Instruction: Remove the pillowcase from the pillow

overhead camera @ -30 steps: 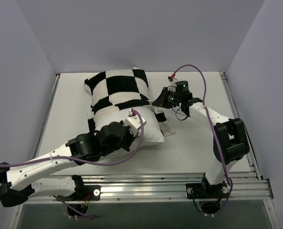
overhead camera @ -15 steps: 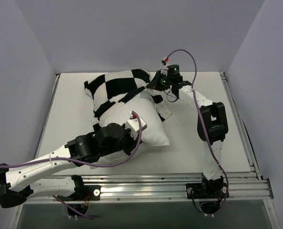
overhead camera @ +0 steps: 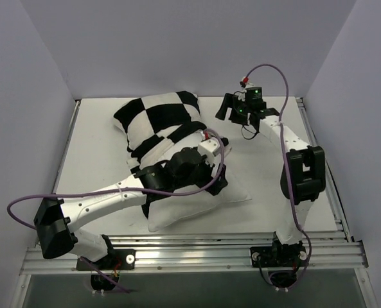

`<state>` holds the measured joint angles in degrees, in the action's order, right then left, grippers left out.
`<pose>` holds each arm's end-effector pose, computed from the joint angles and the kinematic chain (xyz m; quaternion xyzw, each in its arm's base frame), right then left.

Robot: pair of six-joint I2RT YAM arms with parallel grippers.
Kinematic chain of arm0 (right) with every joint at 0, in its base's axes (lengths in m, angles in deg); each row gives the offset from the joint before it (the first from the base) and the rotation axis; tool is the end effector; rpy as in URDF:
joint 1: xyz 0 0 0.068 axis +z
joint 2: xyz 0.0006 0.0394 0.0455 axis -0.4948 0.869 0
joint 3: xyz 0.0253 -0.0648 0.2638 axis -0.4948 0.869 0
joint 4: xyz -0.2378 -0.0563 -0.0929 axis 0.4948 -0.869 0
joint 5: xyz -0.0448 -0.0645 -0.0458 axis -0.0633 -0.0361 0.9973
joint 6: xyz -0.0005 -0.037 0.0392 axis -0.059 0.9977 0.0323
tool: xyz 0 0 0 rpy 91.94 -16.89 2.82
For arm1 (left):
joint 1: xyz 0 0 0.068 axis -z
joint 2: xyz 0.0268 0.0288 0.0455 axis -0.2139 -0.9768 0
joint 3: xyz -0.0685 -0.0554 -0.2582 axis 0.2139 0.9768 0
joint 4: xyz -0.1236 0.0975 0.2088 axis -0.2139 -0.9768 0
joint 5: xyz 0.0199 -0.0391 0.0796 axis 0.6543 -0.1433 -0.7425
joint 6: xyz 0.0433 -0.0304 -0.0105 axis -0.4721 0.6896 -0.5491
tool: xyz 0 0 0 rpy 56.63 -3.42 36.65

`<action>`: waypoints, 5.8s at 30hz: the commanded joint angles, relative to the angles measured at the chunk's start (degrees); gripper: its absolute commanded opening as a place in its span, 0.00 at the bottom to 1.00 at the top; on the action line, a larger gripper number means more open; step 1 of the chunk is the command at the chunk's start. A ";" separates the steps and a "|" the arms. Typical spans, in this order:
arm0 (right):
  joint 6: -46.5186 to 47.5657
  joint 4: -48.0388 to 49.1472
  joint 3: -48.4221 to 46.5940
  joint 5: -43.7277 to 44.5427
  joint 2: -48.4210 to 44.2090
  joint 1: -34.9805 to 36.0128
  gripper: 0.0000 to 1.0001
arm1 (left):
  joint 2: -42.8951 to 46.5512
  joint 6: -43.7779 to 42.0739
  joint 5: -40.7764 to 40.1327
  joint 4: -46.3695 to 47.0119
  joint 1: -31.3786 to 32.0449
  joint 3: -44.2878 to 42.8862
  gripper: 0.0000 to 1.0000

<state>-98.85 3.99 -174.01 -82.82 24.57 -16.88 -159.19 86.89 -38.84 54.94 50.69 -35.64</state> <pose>0.4550 0.1152 0.2774 -0.0264 0.8242 0.2958 0.4822 0.1517 -0.2931 0.3281 0.2944 0.7977 -0.3271 0.4123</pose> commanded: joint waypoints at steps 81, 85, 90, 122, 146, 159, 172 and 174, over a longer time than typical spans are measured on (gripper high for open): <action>12.16 -19.30 24.54 47.29 -20.79 50.16 0.00 | 14.00 27.16 19.29 15.41 -46.00 32.48 0.81; 12.51 -18.69 25.24 45.00 -24.65 49.10 0.00 | 8.83 26.99 18.93 16.37 -44.86 30.20 0.72; 12.33 -16.41 26.82 40.87 -28.52 47.43 0.00 | 5.65 27.43 17.97 18.39 -43.97 29.66 0.57; 12.24 -35.40 15.74 29.22 -66.85 35.57 0.00 | -1.73 32.97 -7.03 5.74 -67.88 13.23 0.02; 9.27 -24.66 23.48 0.26 -51.30 22.52 1.00 | 12.87 -7.88 6.19 -15.35 -39.24 -7.23 0.82; -4.54 -3.41 44.12 -15.73 -47.70 10.34 1.00 | -4.45 -23.80 3.81 -18.95 -25.34 -24.03 0.84; 2.83 -2.49 43.36 -13.30 -41.71 13.94 0.00 | -20.44 -30.57 10.76 -30.19 -22.89 -38.17 0.84; 4.24 -3.91 41.86 -11.53 -42.67 15.08 0.00 | -22.73 -32.07 10.06 -31.69 -22.09 -39.85 0.84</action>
<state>-98.13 3.29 -129.42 -98.67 -16.50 -3.60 -179.64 58.50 -30.21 27.93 27.04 -70.85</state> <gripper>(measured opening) 0.038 0.839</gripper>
